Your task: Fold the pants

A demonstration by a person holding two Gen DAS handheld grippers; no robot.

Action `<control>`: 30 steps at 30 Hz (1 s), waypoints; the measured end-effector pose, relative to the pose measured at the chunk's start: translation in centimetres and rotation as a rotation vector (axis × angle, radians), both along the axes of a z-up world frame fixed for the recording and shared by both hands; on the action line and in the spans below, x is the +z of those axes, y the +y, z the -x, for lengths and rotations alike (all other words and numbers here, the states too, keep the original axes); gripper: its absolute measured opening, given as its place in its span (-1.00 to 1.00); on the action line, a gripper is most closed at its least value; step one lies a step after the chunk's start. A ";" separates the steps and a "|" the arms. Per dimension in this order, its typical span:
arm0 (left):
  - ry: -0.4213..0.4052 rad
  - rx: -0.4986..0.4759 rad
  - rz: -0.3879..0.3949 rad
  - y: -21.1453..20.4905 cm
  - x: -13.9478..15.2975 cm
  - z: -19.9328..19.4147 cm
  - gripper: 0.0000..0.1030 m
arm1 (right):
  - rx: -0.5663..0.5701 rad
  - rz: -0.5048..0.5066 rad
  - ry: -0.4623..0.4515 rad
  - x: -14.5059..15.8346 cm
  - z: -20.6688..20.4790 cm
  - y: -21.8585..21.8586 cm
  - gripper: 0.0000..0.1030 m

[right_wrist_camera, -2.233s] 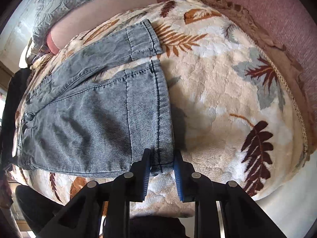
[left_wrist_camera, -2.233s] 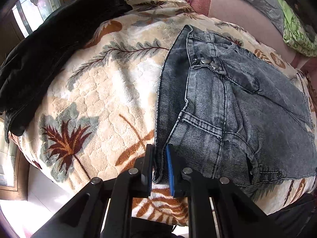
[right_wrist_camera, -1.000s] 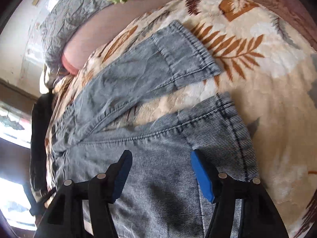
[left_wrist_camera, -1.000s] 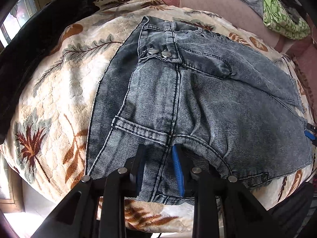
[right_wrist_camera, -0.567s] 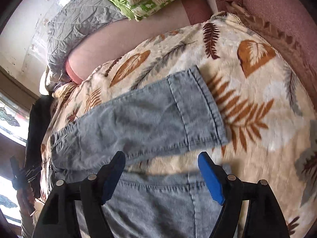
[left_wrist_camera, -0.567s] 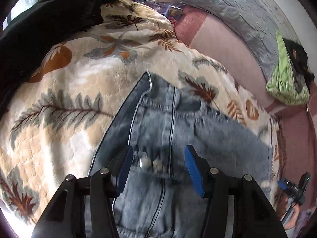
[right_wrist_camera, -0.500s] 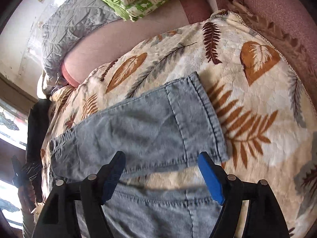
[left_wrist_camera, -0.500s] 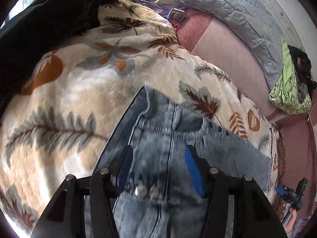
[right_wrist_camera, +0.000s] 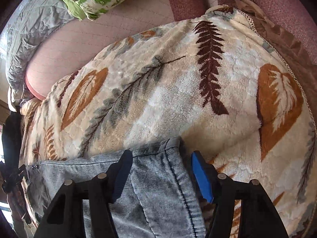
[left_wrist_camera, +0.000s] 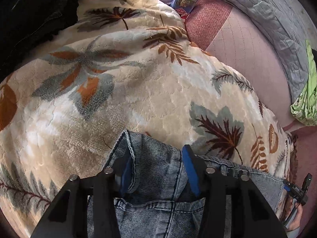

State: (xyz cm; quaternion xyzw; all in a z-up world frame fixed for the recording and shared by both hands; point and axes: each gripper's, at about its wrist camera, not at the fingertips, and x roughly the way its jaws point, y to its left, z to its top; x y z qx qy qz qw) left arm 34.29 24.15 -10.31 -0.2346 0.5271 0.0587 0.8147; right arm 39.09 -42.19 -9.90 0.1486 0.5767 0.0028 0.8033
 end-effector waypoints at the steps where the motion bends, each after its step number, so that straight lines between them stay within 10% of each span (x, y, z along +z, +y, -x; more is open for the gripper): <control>1: 0.014 -0.002 -0.011 -0.1 -0.3 -0.2 -0.43 | 0.006 0.015 0.006 -0.3 -0.3 0.1 0.07; 9: 0.033 -0.008 -0.062 0.3 -1.1 -0.6 -0.94 | 0.051 0.088 -0.023 0.0 -0.6 1.0 -0.58; 20: -0.096 -0.044 -0.054 0.4 4.3 2.7 -0.95 | 0.043 0.069 -0.176 6.1 2.4 1.8 -0.62; 30: -0.284 -0.131 -0.042 -0.7 12.5 13.5 -0.94 | 0.055 -0.008 -0.337 13.3 12.6 1.1 -0.62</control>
